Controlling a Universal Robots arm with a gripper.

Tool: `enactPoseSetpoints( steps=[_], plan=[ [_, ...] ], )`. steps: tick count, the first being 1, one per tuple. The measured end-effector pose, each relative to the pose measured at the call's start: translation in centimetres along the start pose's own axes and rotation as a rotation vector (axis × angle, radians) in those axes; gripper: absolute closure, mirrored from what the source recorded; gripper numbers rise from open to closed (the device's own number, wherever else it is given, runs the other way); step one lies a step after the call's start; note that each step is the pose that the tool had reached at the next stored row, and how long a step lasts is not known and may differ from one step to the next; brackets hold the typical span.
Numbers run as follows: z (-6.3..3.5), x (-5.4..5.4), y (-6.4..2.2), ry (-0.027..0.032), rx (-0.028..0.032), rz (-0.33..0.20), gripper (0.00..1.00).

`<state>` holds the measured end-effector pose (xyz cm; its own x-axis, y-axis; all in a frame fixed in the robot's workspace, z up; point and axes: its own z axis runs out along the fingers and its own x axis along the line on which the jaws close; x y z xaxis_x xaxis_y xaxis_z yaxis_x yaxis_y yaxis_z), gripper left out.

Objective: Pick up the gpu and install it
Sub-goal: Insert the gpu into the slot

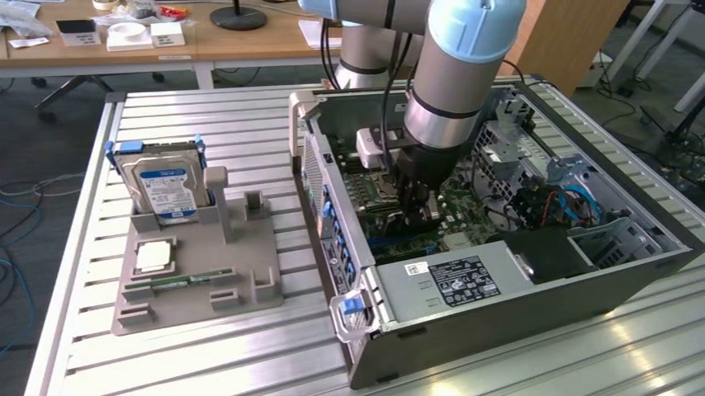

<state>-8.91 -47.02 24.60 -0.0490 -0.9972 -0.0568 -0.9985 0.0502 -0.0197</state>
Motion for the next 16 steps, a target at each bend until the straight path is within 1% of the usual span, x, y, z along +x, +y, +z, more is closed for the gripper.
enactPoseSetpoints(
  steps=[6,16],
  plan=[
    [0.28,0.01,0.00,-0.0005,0.0002,0.000,0.73],
    [0.37,0.02,0.02,-0.0001,0.0000,0.000,0.73]
  ],
)
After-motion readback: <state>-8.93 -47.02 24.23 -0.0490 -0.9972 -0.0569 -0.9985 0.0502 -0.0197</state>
